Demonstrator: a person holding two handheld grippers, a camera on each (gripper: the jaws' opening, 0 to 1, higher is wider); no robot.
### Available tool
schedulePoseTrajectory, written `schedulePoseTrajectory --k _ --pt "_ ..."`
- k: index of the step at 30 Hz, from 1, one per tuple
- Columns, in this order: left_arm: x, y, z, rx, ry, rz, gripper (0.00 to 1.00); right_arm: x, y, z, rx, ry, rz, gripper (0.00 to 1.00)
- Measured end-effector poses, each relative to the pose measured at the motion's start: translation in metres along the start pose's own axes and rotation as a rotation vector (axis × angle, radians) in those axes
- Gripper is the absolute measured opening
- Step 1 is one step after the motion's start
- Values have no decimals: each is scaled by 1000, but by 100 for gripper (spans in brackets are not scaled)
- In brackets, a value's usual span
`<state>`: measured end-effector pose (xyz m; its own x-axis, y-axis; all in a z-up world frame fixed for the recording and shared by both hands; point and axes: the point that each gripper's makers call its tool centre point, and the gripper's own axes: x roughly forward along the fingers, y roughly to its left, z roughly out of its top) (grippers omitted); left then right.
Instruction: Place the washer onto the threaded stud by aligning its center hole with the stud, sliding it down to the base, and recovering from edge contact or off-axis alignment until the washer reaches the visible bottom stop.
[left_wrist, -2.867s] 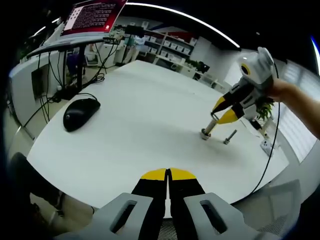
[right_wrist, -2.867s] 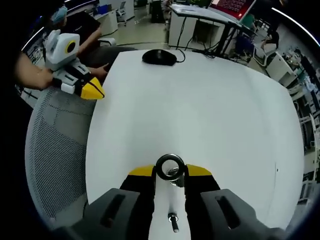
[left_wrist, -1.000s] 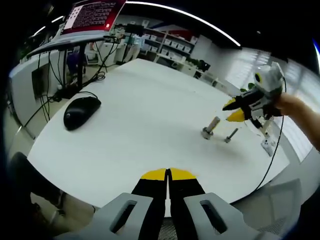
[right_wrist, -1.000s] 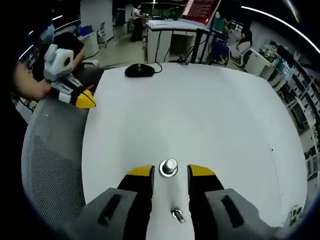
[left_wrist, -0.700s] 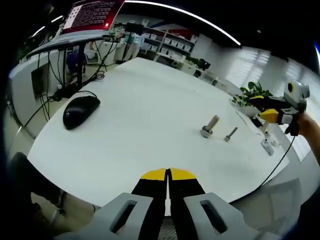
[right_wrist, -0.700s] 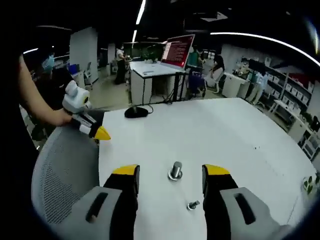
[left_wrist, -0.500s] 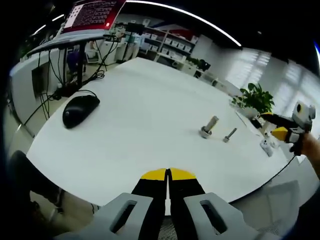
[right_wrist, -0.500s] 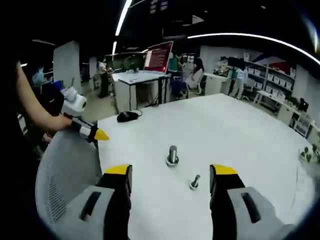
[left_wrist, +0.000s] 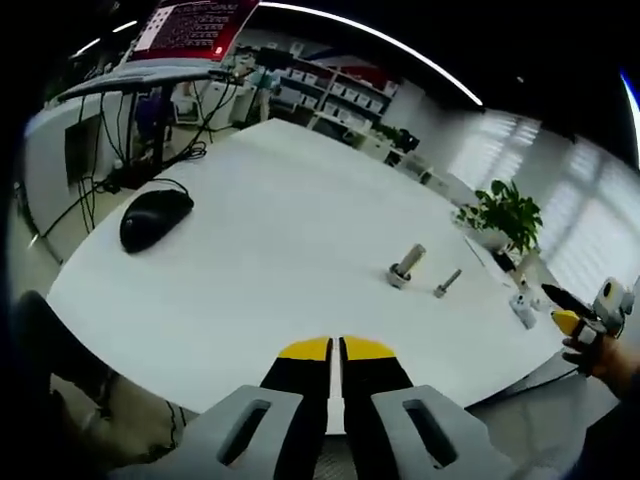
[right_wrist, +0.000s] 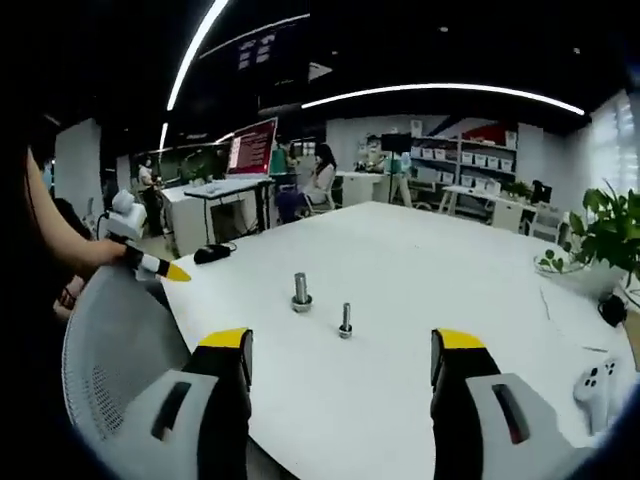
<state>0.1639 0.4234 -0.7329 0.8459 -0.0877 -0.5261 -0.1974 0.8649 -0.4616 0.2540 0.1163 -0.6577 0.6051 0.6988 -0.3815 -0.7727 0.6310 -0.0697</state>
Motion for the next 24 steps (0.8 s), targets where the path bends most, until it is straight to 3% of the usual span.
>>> schedulePoseTrajectory --k 6,8,11,13,14,15,16,17,20,24 --pt "0 -2 -3 12 15 -10 1 -3 11 -33 87 66 -28 74" --pt "0 -1 -1 11 6 -8 1 0 16 -38 80 85 -35 72" --pt "0 -2 -3 22 19 -11 1 1 18 -50 -20 109 -44 70" --pt "0 -2 -2 15 11 -16 1 1 19 -63 -25 127 -45 70" --pt "0 -3 -2 11 7 -17 1 -3 17 -74 67 187 -48 67" --pt "0 -3 -2 16 10 -18 1 -3 15 -72 148 167 -54 63" --pt "0 -3 -2 15 10 -17 1 -2 9 -64 179 105 -70 63" --pt "0 -3 -2 12 8 -15 1 -3 5 -63 180 89 -90 64" --pt "0 -3 -2 13 10 -12 1 -4 6 -66 151 111 -87 63" --pt "0 -4 -5 13 24 -15 1 -5 8 -72 189 133 -67 59"
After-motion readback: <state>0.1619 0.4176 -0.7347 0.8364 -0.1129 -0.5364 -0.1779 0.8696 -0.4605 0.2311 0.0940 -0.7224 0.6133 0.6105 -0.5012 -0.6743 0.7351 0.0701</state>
